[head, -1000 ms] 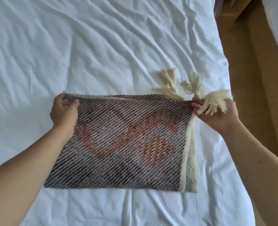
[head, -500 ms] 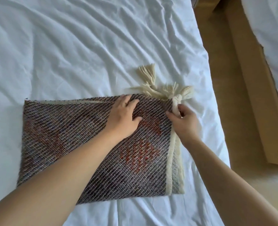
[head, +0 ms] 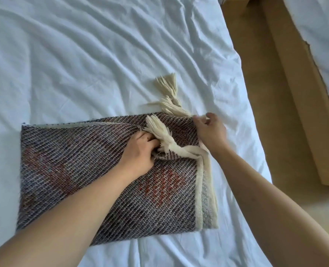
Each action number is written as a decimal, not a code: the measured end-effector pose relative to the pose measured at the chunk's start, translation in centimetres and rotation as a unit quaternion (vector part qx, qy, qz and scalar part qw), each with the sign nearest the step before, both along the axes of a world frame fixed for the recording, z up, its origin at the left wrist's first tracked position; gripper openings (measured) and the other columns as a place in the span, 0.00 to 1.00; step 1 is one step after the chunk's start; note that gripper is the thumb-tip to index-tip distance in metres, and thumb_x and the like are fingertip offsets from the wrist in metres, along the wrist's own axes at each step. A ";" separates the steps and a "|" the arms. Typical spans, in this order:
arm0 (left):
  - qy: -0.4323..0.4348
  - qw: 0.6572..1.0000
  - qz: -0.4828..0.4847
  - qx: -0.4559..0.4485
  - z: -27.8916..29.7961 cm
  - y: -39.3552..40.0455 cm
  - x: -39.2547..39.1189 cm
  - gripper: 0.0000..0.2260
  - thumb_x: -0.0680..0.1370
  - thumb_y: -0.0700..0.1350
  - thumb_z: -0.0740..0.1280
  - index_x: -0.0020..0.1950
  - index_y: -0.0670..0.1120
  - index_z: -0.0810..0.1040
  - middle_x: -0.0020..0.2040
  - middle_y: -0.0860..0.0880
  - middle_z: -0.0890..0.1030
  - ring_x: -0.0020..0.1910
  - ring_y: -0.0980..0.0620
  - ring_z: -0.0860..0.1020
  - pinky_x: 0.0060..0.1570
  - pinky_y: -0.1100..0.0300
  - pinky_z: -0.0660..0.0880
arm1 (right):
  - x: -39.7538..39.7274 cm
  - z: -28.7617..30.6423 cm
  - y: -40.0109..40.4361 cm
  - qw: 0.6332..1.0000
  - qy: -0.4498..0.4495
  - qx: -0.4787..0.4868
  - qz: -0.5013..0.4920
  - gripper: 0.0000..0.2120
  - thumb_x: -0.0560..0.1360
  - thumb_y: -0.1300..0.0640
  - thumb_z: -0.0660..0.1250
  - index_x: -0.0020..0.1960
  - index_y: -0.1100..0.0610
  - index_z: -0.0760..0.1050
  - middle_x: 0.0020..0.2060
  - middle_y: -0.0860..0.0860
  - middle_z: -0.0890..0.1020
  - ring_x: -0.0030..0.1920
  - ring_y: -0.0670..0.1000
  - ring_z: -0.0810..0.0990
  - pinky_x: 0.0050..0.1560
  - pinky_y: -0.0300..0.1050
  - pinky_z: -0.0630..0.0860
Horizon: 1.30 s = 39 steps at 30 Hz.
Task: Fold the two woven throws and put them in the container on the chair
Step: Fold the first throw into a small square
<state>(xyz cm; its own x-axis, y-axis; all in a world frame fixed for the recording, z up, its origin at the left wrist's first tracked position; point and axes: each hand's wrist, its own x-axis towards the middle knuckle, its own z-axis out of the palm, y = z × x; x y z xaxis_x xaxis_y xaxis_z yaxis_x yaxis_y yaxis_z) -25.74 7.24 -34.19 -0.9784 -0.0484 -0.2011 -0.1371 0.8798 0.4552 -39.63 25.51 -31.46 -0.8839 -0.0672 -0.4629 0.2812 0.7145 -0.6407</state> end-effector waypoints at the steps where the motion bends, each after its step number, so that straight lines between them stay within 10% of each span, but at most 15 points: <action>1: 0.000 1.000 0.006 -0.004 0.0 0.2 0.1 0.16 0.66 0.37 0.74 0.53 0.45 0.84 0.50 0.46 0.83 0.54 0.42 0.76 0.57 0.46 0.75 | -0.3 -0.1 -0.4 1.000 -0.016 0.000 0.010 0.18 0.77 0.39 0.66 0.42 0.54 0.77 0.35 0.51 0.75 0.36 0.51 0.72 0.42 0.44 0.67; 6: -0.049 0.998 0.027 -0.015 0.2 0.9 -0.2 0.33 0.70 0.61 0.74 0.70 0.49 0.72 0.59 0.48 0.80 0.61 0.42 0.74 0.66 0.45 0.70 | 0.2 1.2 -1.6 0.993 -0.099 -0.050 0.035 0.19 0.68 0.39 0.78 0.41 0.56 0.84 0.29 0.49 0.81 0.28 0.47 0.76 0.26 0.35 0.71; 10: -0.034 0.998 0.029 -0.037 0.6 1.3 -0.9 0.30 0.72 0.66 0.66 0.70 0.53 0.74 0.53 0.48 0.81 0.58 0.41 0.74 0.64 0.41 0.68 | -0.9 1.2 -2.4 0.941 -0.216 -0.243 -0.097 0.22 0.66 0.56 0.82 0.58 0.56 0.83 0.52 0.59 0.87 0.51 0.57 0.86 0.53 0.53 0.84; 15: 0.070 0.996 0.019 -0.052 1.6 1.9 -1.6 0.17 0.72 0.58 0.72 0.57 0.52 0.83 0.53 0.50 0.82 0.63 0.42 0.75 0.68 0.32 0.61 | -2.2 2.2 -2.7 0.932 -0.058 -0.336 -0.124 0.30 0.70 0.77 0.69 0.66 0.51 0.77 0.54 0.61 0.85 0.50 0.64 0.86 0.53 0.60 0.83; 20: 0.032 0.993 0.050 0.100 4.0 2.6 -5.9 0.28 0.76 0.46 0.72 0.74 0.53 0.69 0.59 0.49 0.84 0.60 0.44 0.80 0.68 0.45 0.70 | -4.1 2.7 -1.6 0.944 -0.040 -0.309 -0.104 0.42 0.75 0.67 0.68 0.82 0.47 0.52 0.71 0.56 0.74 0.64 0.56 0.80 0.64 0.56 0.77; 23: -0.007 0.977 0.107 0.182 4.7 2.9 -8.5 0.34 0.77 0.39 0.71 0.78 0.58 0.62 0.61 0.50 0.83 0.60 0.49 0.80 0.63 0.52 0.75 | -2.4 2.2 0.6 0.990 0.037 -0.090 -0.098 0.34 0.77 0.44 0.68 0.79 0.50 0.60 0.69 0.55 0.76 0.66 0.54 0.78 0.66 0.54 0.75; 26: -0.023 0.973 0.102 0.204 4.3 3.2 -9.7 0.36 0.77 0.34 0.70 0.78 0.59 0.62 0.62 0.55 0.83 0.66 0.53 0.76 0.65 0.62 0.68 | -0.6 1.4 2.6 0.966 -0.130 -0.203 -0.090 0.28 0.77 0.34 0.62 0.65 0.55 0.76 0.54 0.59 0.85 0.55 0.59 0.84 0.58 0.56 0.79; 32: 0.004 0.968 0.089 0.235 4.1 2.5 -10.8 0.36 0.76 0.28 0.67 0.78 0.56 0.65 0.62 0.56 0.83 0.66 0.64 0.71 0.53 0.87 0.58 | -2.9 0.2 3.0 0.941 -0.243 -0.230 0.045 0.24 0.71 0.44 0.76 0.62 0.57 0.81 0.54 0.54 0.87 0.54 0.55 0.85 0.55 0.52 0.78; 35: 0.031 0.969 0.114 0.217 4.8 2.1 -11.2 0.33 0.77 0.30 0.68 0.77 0.55 0.67 0.61 0.57 0.83 0.65 0.62 0.73 0.56 0.84 0.61 | -4.7 1.3 2.3 0.929 -0.299 -0.206 0.071 0.26 0.67 0.55 0.80 0.60 0.66 0.80 0.53 0.58 0.87 0.55 0.58 0.86 0.59 0.53 0.80; 39: 0.077 0.981 0.135 0.117 4.7 1.1 -10.1 0.28 0.79 0.40 0.69 0.78 0.51 0.66 0.65 0.49 0.80 0.63 0.50 0.77 0.64 0.57 0.74 | -5.9 1.0 0.7 0.960 -0.137 -0.232 -0.080 0.20 0.68 0.60 0.80 0.57 0.65 0.80 0.48 0.59 0.87 0.48 0.58 0.88 0.53 0.56 0.84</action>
<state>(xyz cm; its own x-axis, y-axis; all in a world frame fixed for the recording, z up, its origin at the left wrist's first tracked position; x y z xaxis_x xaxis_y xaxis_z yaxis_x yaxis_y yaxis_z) -35.86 8.32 -29.50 -0.9557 -0.2805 -0.0888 -0.2651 0.6902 0.6733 -45.49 26.24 -30.50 -0.7496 -0.1955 -0.6323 0.5664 0.3046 -0.7657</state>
